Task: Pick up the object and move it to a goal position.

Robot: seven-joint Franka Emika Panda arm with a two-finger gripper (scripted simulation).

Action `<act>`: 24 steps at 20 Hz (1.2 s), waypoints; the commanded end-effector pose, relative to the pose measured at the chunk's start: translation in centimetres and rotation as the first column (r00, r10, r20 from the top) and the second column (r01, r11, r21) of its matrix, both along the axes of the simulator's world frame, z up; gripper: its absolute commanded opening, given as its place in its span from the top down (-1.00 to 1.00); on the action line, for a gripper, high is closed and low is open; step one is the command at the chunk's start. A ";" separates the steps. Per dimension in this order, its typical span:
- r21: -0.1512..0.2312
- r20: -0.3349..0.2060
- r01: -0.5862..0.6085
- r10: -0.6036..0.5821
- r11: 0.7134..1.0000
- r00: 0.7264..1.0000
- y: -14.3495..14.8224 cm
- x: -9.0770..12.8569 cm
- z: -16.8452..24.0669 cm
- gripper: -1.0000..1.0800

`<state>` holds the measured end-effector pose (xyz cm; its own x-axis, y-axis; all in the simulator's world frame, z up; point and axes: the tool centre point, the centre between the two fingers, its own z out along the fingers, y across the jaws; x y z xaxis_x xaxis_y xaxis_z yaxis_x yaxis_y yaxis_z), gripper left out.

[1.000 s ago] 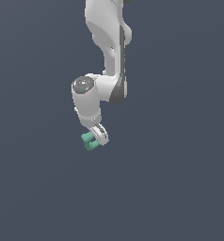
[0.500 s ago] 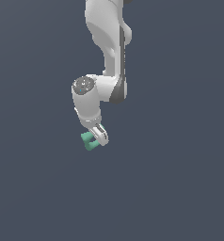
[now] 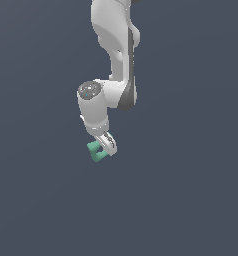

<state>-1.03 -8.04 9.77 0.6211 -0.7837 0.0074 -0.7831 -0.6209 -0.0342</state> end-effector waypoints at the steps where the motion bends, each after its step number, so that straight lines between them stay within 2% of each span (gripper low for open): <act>1: 0.012 0.025 -0.002 0.001 1.000 1.000 0.7 0.6 0.2 1.00; 6: 0.051 0.106 -0.007 0.002 0.999 0.994 2.7 2.4 0.9 1.00; 11: 0.105 0.216 -0.021 -0.002 0.994 0.976 5.5 4.8 2.3 1.00; 18: 0.184 0.383 -0.054 -0.021 0.981 0.923 9.8 8.2 5.3 1.00; 24: 0.234 0.491 -0.086 -0.042 0.968 0.870 12.5 10.2 8.0 1.00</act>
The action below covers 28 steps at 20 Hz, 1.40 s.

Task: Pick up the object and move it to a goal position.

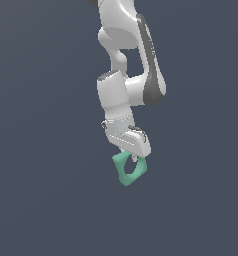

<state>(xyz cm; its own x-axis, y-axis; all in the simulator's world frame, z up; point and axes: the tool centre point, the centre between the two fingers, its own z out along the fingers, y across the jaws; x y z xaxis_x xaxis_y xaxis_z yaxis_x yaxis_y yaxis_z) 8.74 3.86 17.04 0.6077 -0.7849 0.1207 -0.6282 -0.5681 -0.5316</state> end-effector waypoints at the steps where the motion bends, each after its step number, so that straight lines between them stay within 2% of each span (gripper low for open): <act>1: 0.023 0.048 -0.001 0.000 1.000 0.999 1.0 0.7 1.1 1.00; 15: 0.117 0.239 -0.025 -0.004 0.993 0.971 5.0 3.0 6.4 1.00; 28: 0.187 0.384 -0.055 -0.021 0.981 0.923 7.6 4.1 11.2 1.00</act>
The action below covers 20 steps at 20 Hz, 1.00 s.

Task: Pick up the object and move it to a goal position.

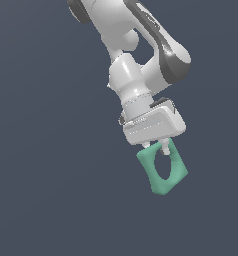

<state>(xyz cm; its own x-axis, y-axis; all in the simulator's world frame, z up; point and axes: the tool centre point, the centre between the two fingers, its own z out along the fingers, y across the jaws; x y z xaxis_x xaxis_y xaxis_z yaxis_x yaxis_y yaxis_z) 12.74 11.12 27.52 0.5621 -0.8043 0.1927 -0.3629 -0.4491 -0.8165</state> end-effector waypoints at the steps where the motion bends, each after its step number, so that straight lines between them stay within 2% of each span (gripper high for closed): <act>1: 0.017 0.033 -0.001 0.001 1.000 0.999 0.5 0.2 1.1 1.00; 10: 0.087 0.174 -0.017 0.002 0.996 0.985 2.6 0.4 5.6 1.00; 20: 0.167 0.343 -0.057 -0.004 0.984 0.939 5.3 -0.2 11.0 1.00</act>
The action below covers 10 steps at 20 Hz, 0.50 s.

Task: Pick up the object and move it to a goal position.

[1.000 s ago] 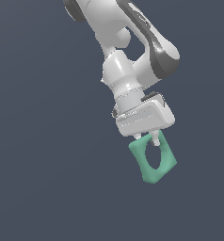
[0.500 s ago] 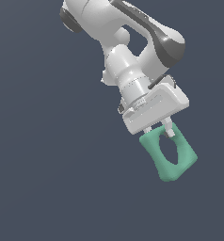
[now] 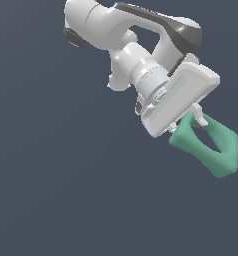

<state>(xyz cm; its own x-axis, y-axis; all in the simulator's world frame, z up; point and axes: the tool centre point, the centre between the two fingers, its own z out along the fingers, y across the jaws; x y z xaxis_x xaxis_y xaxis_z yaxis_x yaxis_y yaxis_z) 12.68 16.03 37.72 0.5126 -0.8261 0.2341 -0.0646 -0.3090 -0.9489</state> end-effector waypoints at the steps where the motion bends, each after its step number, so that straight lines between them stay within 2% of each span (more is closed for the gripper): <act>1: 0.019 0.039 -0.005 0.004 1.000 0.999 0.6 -0.3 1.2 1.00; 10: 0.055 0.120 -0.023 0.016 0.998 0.993 2.0 -1.0 3.6 1.00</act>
